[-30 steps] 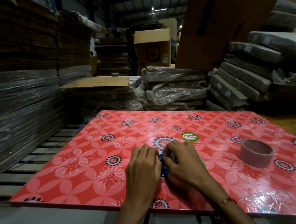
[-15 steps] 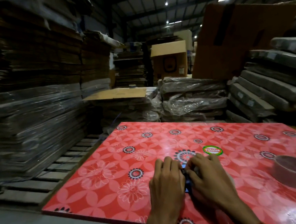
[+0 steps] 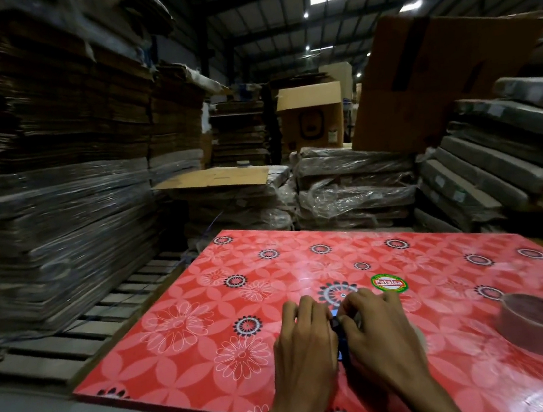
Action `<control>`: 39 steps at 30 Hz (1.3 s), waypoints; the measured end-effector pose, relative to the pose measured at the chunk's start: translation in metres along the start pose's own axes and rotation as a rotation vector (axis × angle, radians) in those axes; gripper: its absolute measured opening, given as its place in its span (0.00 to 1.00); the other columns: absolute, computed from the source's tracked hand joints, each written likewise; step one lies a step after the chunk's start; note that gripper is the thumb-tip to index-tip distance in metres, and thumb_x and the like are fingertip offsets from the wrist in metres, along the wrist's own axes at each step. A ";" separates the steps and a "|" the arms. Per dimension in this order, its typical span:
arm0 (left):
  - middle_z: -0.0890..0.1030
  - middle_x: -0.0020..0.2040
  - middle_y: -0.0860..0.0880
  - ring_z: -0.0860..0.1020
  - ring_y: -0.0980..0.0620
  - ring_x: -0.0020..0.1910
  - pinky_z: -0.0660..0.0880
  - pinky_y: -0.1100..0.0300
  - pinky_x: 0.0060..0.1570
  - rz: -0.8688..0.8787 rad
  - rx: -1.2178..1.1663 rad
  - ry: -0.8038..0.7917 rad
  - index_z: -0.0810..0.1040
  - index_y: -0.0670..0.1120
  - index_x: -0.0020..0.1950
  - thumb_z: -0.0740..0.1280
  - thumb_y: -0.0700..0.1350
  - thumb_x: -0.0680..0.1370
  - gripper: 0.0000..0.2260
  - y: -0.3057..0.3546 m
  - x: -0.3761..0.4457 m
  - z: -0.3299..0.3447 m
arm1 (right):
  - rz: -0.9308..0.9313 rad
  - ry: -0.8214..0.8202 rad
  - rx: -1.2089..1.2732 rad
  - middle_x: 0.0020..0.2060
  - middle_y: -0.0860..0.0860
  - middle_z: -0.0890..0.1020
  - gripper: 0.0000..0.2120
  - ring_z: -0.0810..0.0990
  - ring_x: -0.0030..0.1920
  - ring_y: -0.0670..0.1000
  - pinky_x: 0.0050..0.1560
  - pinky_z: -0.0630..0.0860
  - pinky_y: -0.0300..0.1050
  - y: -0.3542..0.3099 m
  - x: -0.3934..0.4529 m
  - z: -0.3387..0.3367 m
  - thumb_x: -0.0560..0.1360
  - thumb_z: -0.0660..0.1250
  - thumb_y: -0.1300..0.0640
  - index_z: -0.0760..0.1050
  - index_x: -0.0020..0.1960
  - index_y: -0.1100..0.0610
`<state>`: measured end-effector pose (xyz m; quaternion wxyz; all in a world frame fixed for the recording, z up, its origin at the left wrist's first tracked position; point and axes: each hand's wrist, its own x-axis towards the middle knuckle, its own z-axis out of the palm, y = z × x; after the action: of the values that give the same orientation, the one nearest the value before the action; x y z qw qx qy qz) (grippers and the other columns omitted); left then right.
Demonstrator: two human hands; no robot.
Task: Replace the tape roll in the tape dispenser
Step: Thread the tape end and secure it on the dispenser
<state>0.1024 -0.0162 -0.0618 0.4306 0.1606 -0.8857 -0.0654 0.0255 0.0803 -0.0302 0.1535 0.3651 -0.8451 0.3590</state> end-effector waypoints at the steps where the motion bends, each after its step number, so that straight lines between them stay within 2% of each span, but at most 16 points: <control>1: 0.73 0.48 0.54 0.71 0.52 0.48 0.77 0.60 0.38 0.004 -0.001 -0.010 0.72 0.50 0.48 0.56 0.44 0.76 0.06 0.000 -0.001 0.000 | -0.011 -0.001 -0.009 0.40 0.44 0.75 0.07 0.64 0.47 0.47 0.47 0.73 0.49 0.000 -0.001 -0.001 0.76 0.64 0.54 0.70 0.40 0.49; 3: 0.73 0.49 0.55 0.70 0.52 0.50 0.77 0.60 0.39 0.001 -0.012 -0.017 0.72 0.50 0.49 0.55 0.45 0.76 0.07 -0.001 -0.003 -0.001 | -0.039 -0.017 -0.023 0.41 0.44 0.75 0.06 0.63 0.47 0.46 0.47 0.73 0.49 0.001 -0.002 -0.001 0.76 0.63 0.53 0.70 0.40 0.48; 7: 0.73 0.47 0.55 0.70 0.52 0.48 0.76 0.59 0.35 -0.022 -0.037 0.007 0.71 0.50 0.47 0.55 0.45 0.77 0.06 0.000 -0.002 -0.003 | -0.079 -0.036 -0.067 0.44 0.44 0.76 0.04 0.66 0.49 0.49 0.46 0.72 0.48 0.001 -0.001 -0.005 0.77 0.63 0.52 0.72 0.44 0.49; 11: 0.73 0.45 0.54 0.69 0.53 0.46 0.73 0.61 0.38 -0.063 -0.034 0.000 0.71 0.50 0.46 0.58 0.43 0.77 0.04 0.001 0.001 0.000 | -0.222 -0.064 -0.269 0.44 0.46 0.79 0.07 0.71 0.52 0.55 0.41 0.63 0.50 -0.008 0.006 -0.012 0.76 0.59 0.49 0.66 0.40 0.48; 13: 0.73 0.44 0.53 0.69 0.52 0.44 0.72 0.59 0.40 -0.083 -0.039 0.004 0.71 0.49 0.45 0.60 0.42 0.76 0.03 0.000 0.002 0.001 | -0.286 -0.062 -0.337 0.40 0.47 0.80 0.06 0.74 0.48 0.55 0.40 0.60 0.50 -0.010 0.007 -0.010 0.73 0.59 0.49 0.66 0.38 0.48; 17: 0.74 0.43 0.52 0.70 0.51 0.43 0.72 0.56 0.41 -0.096 -0.079 0.024 0.70 0.49 0.44 0.56 0.42 0.74 0.04 0.000 0.004 -0.001 | -0.217 -0.068 -0.227 0.42 0.44 0.74 0.05 0.72 0.51 0.54 0.44 0.62 0.50 -0.007 0.004 -0.004 0.75 0.58 0.50 0.67 0.40 0.48; 20: 0.73 0.42 0.52 0.69 0.51 0.42 0.71 0.56 0.40 -0.114 -0.104 0.041 0.70 0.49 0.43 0.61 0.39 0.73 0.05 0.001 0.005 -0.001 | -0.165 -0.080 -0.118 0.41 0.43 0.70 0.06 0.71 0.52 0.53 0.45 0.61 0.49 -0.003 0.005 -0.007 0.75 0.56 0.50 0.65 0.39 0.48; 22: 0.73 0.42 0.52 0.69 0.51 0.42 0.71 0.56 0.40 -0.118 -0.107 0.050 0.70 0.49 0.43 0.64 0.38 0.72 0.06 0.002 0.004 -0.002 | -0.163 -0.095 -0.162 0.44 0.45 0.74 0.07 0.72 0.53 0.55 0.45 0.60 0.49 -0.005 0.008 -0.008 0.76 0.56 0.51 0.64 0.40 0.49; 24: 0.73 0.41 0.52 0.69 0.51 0.41 0.71 0.56 0.39 -0.107 -0.117 0.066 0.70 0.48 0.42 0.60 0.42 0.73 0.02 0.002 0.004 -0.003 | -0.141 -0.108 -0.214 0.49 0.47 0.77 0.06 0.72 0.56 0.56 0.45 0.60 0.50 -0.008 0.011 -0.007 0.79 0.57 0.52 0.64 0.42 0.49; 26: 0.73 0.41 0.53 0.69 0.51 0.40 0.72 0.56 0.38 -0.115 -0.127 0.071 0.70 0.49 0.42 0.55 0.44 0.73 0.05 0.002 0.004 -0.003 | -0.128 -0.108 -0.249 0.52 0.48 0.76 0.06 0.71 0.58 0.56 0.46 0.61 0.52 -0.012 0.012 -0.005 0.80 0.56 0.51 0.64 0.44 0.48; 32: 0.75 0.41 0.53 0.70 0.52 0.40 0.69 0.57 0.40 -0.125 -0.148 0.086 0.70 0.48 0.41 0.55 0.46 0.71 0.05 0.000 0.004 -0.003 | -0.149 -0.070 -0.171 0.50 0.45 0.74 0.07 0.69 0.54 0.53 0.46 0.60 0.51 -0.009 0.008 -0.003 0.82 0.55 0.49 0.68 0.48 0.49; 35: 0.74 0.42 0.53 0.70 0.51 0.43 0.68 0.56 0.44 -0.150 -0.208 0.066 0.70 0.47 0.41 0.57 0.45 0.72 0.04 -0.001 0.004 -0.002 | -0.154 -0.061 -0.098 0.45 0.45 0.75 0.06 0.71 0.50 0.54 0.45 0.66 0.51 -0.004 0.008 -0.004 0.77 0.58 0.49 0.69 0.44 0.49; 37: 0.73 0.43 0.53 0.69 0.52 0.44 0.68 0.56 0.44 -0.173 -0.232 0.053 0.70 0.47 0.42 0.62 0.41 0.73 0.02 -0.003 0.004 -0.002 | -0.131 -0.080 -0.061 0.41 0.44 0.72 0.07 0.72 0.47 0.54 0.45 0.70 0.53 -0.002 0.008 -0.005 0.71 0.58 0.47 0.70 0.41 0.50; 39: 0.73 0.43 0.54 0.69 0.53 0.45 0.68 0.58 0.45 -0.185 -0.247 0.061 0.71 0.47 0.42 0.66 0.37 0.73 0.07 -0.004 0.004 -0.002 | -0.121 -0.110 -0.071 0.42 0.44 0.71 0.07 0.73 0.48 0.54 0.47 0.72 0.53 -0.002 0.007 -0.007 0.70 0.60 0.48 0.72 0.40 0.50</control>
<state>0.1028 -0.0210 -0.0583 0.4657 0.1891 -0.8390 -0.2083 0.0219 0.0805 -0.0208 0.1413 0.4288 -0.8409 0.2982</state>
